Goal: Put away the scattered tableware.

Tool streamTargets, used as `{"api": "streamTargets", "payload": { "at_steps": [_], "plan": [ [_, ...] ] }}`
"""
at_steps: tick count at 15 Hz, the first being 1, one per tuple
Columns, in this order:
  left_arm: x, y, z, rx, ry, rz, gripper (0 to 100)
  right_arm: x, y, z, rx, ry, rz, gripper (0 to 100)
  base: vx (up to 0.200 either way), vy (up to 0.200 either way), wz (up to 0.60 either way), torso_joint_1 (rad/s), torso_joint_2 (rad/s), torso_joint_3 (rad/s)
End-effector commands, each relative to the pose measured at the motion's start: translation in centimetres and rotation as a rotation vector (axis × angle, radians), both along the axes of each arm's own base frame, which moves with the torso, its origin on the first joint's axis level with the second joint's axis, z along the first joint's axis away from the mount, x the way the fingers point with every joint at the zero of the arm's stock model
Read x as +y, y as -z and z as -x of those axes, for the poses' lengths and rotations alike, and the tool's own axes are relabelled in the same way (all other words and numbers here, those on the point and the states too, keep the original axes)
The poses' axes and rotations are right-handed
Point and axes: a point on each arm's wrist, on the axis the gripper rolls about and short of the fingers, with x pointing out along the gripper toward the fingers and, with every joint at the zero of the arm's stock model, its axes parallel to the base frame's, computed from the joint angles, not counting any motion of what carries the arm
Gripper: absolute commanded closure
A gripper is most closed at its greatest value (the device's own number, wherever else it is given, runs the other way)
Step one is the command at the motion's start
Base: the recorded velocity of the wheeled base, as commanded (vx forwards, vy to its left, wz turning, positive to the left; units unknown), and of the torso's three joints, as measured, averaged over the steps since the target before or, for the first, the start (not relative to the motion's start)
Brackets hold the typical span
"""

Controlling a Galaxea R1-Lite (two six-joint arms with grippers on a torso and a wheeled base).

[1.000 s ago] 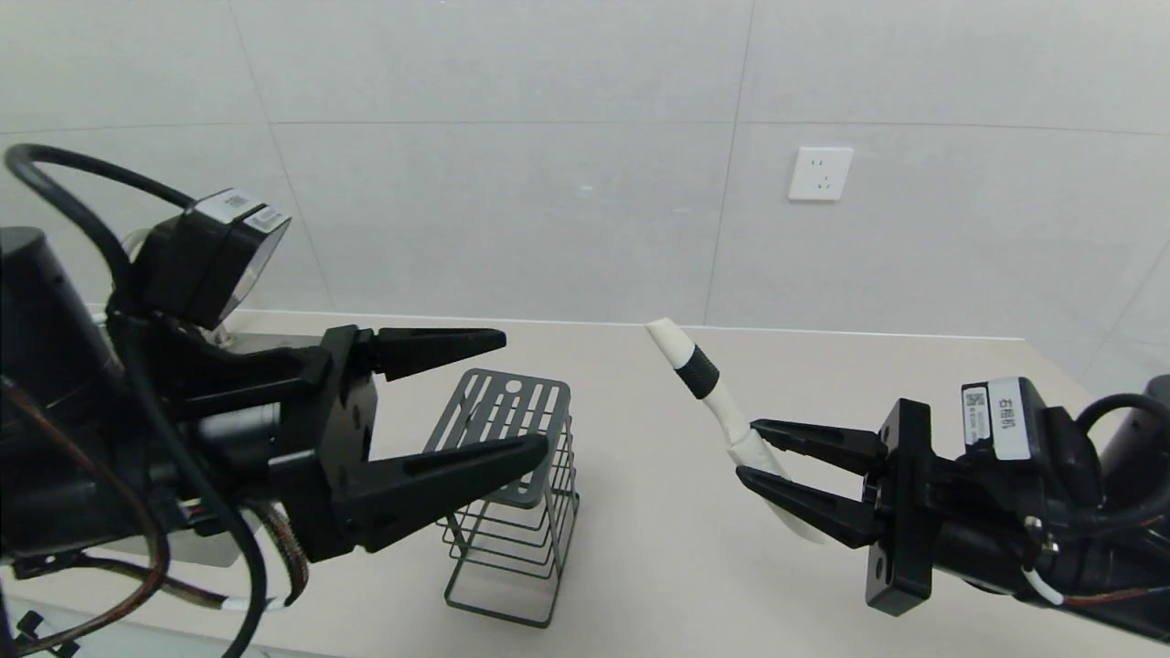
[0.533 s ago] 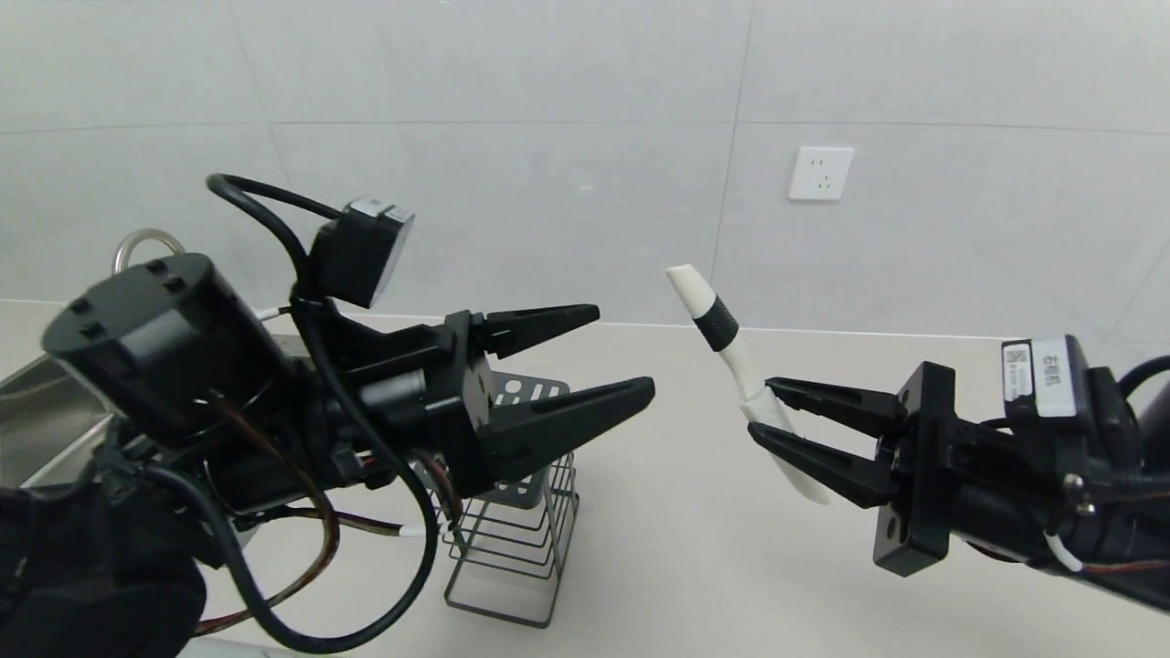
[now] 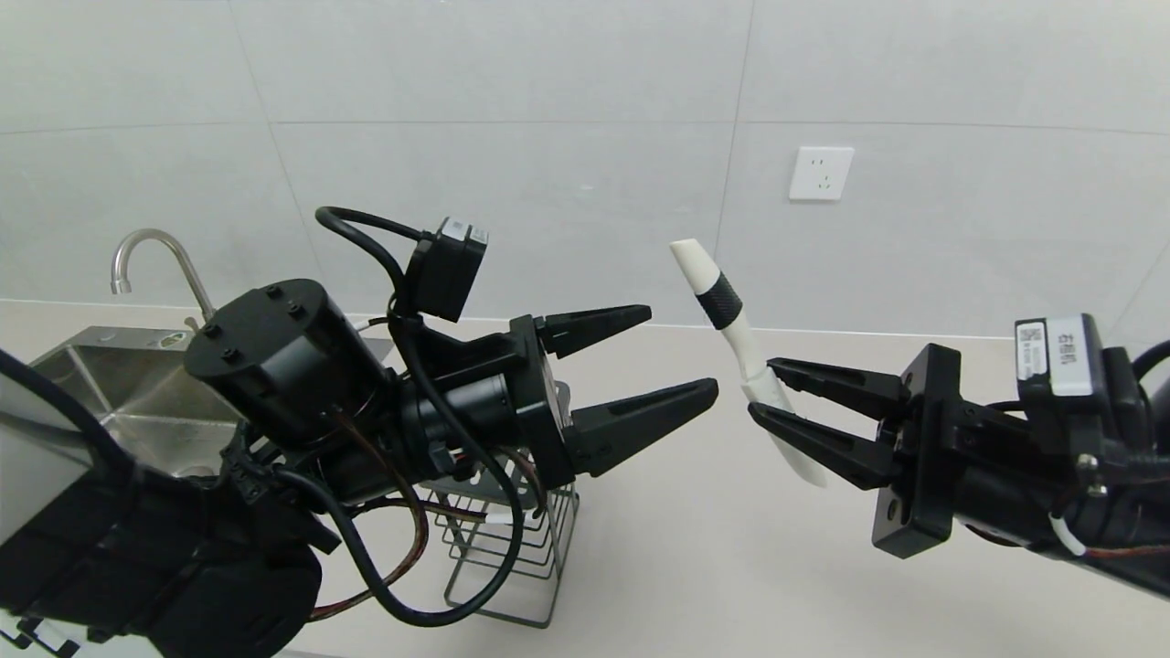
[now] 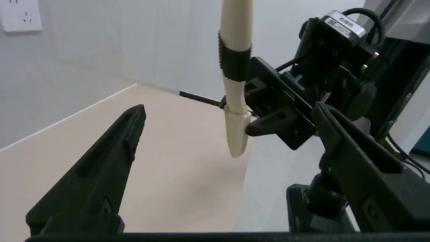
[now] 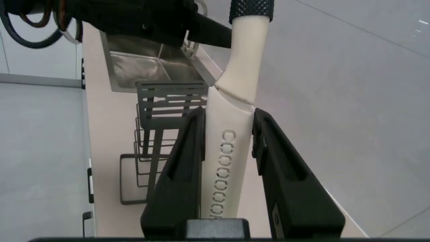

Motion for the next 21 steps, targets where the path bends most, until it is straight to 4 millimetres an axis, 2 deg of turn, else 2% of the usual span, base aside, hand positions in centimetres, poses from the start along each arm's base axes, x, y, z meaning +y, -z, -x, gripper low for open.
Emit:
{"api": "streamTargets", "payload": {
  "at_steps": [1,7,12,16,21],
  "plan": [
    [-0.5,0.3,-0.1,0.003,0.01,-0.002,0,0.1,0.0,0.0,-0.002,-0.005,-0.001,100,0.0,0.0,0.0,0.0,0.0,0.0],
    [-2.1,-0.5,-1.8,-0.071,0.012,0.066,0,0.6,-0.1,0.4,-0.004,-0.032,-0.002,100,0.0,0.0,0.0,0.0,0.0,0.0],
    [-2.9,-1.4,-2.7,-0.079,0.026,0.136,0,1.3,-1.3,-0.6,-0.044,-0.032,-0.03,100,0.0,0.0,0.0,0.0,0.0,0.0],
    [-3.1,-1.8,-2.9,-0.068,0.021,0.156,0,1.8,-0.8,-1.2,-0.024,-0.036,-0.02,100,0.0,0.0,0.0,0.0,0.0,0.0],
    [-3.1,-2.1,-2.9,-0.078,0.023,0.166,0,2.4,-0.8,-0.9,-0.019,-0.064,-0.021,100,0.0,0.0,0.0,0.0,0.0,0.0]
  ]
}}
